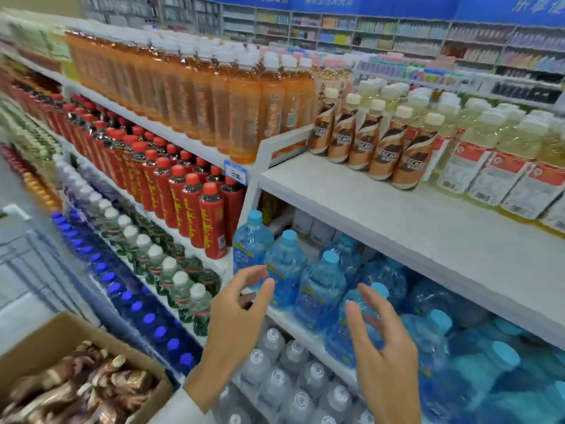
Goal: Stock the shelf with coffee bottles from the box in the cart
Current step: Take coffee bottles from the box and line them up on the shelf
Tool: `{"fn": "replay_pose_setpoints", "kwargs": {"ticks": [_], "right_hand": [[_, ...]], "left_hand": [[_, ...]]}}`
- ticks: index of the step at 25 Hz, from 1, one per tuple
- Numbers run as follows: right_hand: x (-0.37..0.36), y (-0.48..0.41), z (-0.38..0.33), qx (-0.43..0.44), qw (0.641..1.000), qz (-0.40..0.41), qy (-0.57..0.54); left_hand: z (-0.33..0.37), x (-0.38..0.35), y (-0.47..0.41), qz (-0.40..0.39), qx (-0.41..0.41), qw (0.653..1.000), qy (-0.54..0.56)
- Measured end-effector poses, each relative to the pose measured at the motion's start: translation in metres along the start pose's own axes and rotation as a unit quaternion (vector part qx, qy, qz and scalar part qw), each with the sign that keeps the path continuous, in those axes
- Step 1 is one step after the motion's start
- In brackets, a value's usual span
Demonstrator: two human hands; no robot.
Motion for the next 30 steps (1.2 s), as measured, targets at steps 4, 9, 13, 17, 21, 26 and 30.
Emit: {"fn": "replay_pose_setpoints", "kwargs": {"ticks": [4, 9, 13, 17, 21, 26, 30], "right_hand": [[-0.057, 0.048, 0.069, -0.068, 0.996, -0.062, -0.004], [-0.146, 0.115, 0.143, -0.156, 0.968, -0.189, 0.056], [-0.214, 0.163, 0.171, -0.195, 0.933, -0.289, 0.085], [-0.275, 0.196, 0.185, -0.191, 0.909, -0.339, 0.152], [-0.333, 0.216, 0.187, -0.175, 0.88, -0.39, 0.209], [-0.389, 0.231, 0.175, -0.213, 0.84, -0.442, 0.23], [-0.417, 0.242, 0.172, -0.195, 0.811, -0.486, 0.262]], "left_hand": [[-0.066, 0.082, 0.031, 0.078, 0.079, 0.992, -0.05], [-0.145, 0.189, 0.085, 0.189, 0.202, 0.959, -0.069], [-0.203, 0.274, 0.128, 0.289, 0.299, 0.906, -0.083], [-0.249, 0.335, 0.147, 0.34, 0.367, 0.86, -0.099], [-0.292, 0.373, 0.134, 0.356, 0.406, 0.835, -0.106], [-0.357, 0.407, 0.088, 0.334, 0.44, 0.822, -0.142], [-0.42, 0.424, 0.049, 0.335, 0.497, 0.784, -0.164]]}}
Point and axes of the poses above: each hand's wrist, its own y-axis away from the middle knuckle, its own x-axis out of the back of the hand, z = x × y, the point moved 9 cm from there along -y, towards the middle knuckle, and after that the axes turned 10 degrees about z, right-handed, at the moved point
